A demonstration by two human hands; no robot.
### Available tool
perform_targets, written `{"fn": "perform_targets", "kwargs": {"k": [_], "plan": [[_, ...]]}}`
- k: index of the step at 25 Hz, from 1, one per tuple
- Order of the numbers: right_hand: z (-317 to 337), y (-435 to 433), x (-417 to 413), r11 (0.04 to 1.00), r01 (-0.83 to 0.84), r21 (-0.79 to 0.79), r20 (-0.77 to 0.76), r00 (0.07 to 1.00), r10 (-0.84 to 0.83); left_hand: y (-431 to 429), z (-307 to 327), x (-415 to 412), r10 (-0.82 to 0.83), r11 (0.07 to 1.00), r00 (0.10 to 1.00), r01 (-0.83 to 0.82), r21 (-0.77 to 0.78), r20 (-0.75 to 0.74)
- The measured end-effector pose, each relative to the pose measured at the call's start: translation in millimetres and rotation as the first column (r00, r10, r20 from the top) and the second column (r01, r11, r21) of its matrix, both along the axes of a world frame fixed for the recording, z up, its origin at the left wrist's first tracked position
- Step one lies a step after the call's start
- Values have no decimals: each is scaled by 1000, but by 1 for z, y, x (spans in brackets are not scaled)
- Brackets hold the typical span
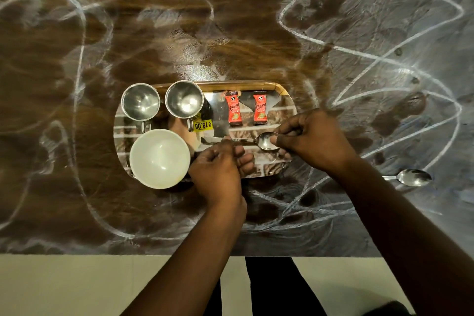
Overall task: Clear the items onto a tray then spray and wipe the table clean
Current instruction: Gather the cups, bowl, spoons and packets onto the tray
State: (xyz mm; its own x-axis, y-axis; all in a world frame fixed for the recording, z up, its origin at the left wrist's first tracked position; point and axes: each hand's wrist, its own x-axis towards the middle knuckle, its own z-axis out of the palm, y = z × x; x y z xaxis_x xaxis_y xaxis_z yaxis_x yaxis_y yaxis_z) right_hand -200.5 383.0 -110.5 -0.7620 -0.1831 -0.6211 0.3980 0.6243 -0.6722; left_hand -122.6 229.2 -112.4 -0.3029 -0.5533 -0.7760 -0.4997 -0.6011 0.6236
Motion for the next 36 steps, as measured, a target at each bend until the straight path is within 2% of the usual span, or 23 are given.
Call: {"fn": "perform_targets", "kwargs": {"k": [8,13,18,23,26,28,32,36], "plan": [[1,-4,-8,994,-61,96,-54,996,66,1,-2,-8,0,1000,999,-1,6,50],[5,-9,-16,970,-181,163,-105,974,199,4,3,-10,16,1000,999,-16,-3,51],[3,-17,-16,906,-283,315,-195,915,353,8,6,-9,16,1000,999,-15,-8,45],[8,-15,-8,862,-280,423,-322,842,432,14,3,-4,-11,999,998,14,-44,57],[22,6,-6,940,-136,311,-391,884,257,24,6,-1,-93,991,995,96,-90,34],[33,41,-2,960,-18,281,-400,907,134,40,12,4,-192,977,981,193,-92,12],[43,140,23,906,191,379,-418,908,-16,94,23,21,-394,917,919,394,57,-18],[34,221,66,828,291,480,-384,918,-100,145,24,36,-481,859,877,467,209,15]]}}
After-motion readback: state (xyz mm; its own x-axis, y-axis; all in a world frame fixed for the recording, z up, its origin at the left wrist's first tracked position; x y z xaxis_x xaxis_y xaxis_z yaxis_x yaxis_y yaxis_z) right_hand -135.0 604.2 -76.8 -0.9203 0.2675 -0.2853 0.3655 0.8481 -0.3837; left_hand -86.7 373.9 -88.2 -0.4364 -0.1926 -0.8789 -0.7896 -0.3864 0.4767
